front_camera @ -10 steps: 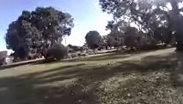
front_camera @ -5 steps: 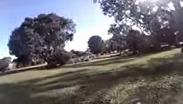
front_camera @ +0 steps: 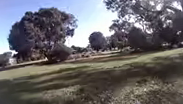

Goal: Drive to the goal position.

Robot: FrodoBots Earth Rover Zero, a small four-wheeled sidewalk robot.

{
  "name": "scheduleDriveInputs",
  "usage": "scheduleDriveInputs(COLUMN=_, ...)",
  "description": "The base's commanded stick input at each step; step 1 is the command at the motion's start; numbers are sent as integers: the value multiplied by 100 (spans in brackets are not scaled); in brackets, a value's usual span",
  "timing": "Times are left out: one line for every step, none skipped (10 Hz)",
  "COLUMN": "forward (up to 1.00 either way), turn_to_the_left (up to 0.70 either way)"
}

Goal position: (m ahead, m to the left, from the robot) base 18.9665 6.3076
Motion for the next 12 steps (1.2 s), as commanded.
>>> scheduleDriveInputs(forward=70, turn_to_the_left=0)
scheduleDriveInputs(forward=70, turn_to_the_left=0)
scheduleDriveInputs(forward=70, turn_to_the_left=0)
scheduleDriveInputs(forward=70, turn_to_the_left=0)
scheduleDriveInputs(forward=70, turn_to_the_left=0)
scheduleDriveInputs(forward=70, turn_to_the_left=0)
scheduleDriveInputs(forward=70, turn_to_the_left=0)
scheduleDriveInputs(forward=70, turn_to_the_left=0)
scheduleDriveInputs(forward=70, turn_to_the_left=0)
scheduleDriveInputs(forward=70, turn_to_the_left=0)
scheduleDriveInputs(forward=70, turn_to_the_left=0)
scheduleDriveInputs(forward=70, turn_to_the_left=0)
